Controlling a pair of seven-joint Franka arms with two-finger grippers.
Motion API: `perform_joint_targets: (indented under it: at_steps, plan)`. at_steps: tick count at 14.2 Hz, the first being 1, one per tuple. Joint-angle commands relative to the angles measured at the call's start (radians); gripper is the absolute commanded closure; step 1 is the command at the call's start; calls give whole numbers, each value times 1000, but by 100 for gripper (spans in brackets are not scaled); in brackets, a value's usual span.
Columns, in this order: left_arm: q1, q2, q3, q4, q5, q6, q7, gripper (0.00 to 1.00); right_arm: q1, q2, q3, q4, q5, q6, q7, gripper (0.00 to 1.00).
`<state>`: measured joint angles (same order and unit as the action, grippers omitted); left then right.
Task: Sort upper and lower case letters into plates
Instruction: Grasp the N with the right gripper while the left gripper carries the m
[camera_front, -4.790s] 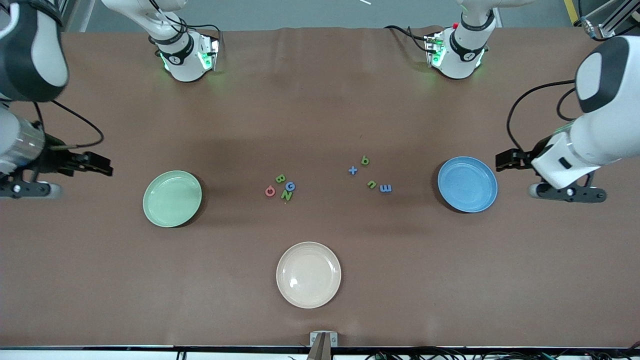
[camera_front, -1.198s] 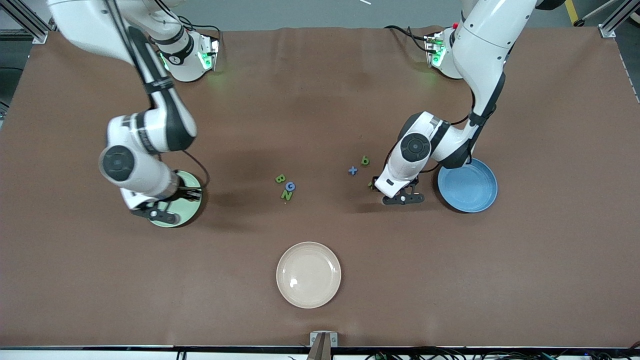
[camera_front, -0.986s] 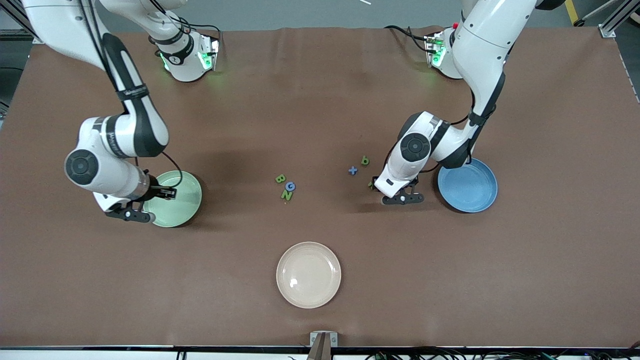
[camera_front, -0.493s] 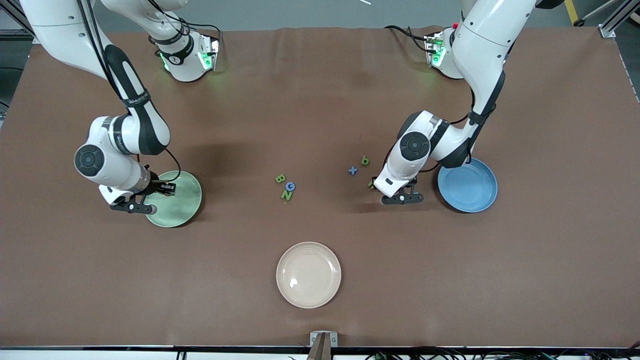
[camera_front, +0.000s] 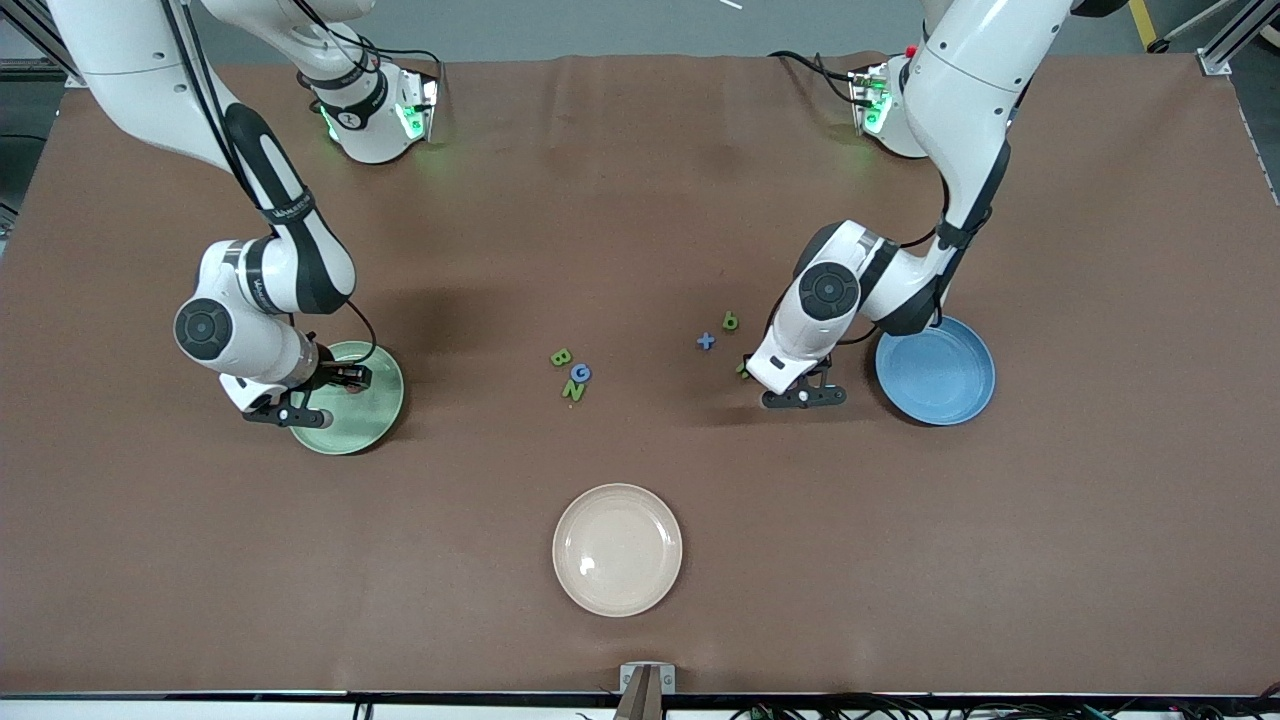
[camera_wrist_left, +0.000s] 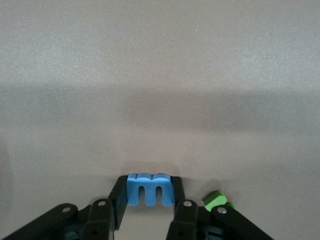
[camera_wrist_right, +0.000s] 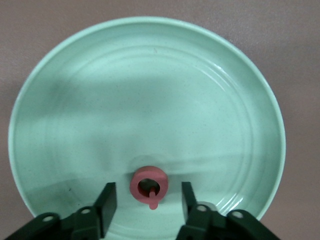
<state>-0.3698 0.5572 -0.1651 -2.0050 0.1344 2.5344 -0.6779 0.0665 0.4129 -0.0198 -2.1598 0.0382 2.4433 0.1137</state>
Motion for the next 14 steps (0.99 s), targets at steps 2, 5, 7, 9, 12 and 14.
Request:
perform_joint_targets:
  at_steps: [2, 5, 7, 9, 12, 14]
  plan:
    - [6, -100, 6, -1, 16, -135, -12, 70, 53, -20, 36, 76, 43, -93, 114, 0]
    - [60, -198, 6, -4, 17, -256, 70, 73, 155, -16, 57, 119, 71, -96, 295, 0]
    - [98, -258, 6, -14, 17, -299, 138, 73, 241, 6, 57, 164, 77, -92, 426, 0]
    - [146, -310, 4, -37, 17, -327, 216, 73, 321, 61, 55, 222, 77, -73, 559, 0]
    - [231, -374, 4, -119, 17, -298, 354, 73, 413, 150, 55, 311, 74, -38, 708, 0]
    - [284, -401, 4, -223, 17, -176, 428, 73, 452, 197, 54, 348, 65, -9, 768, 0]
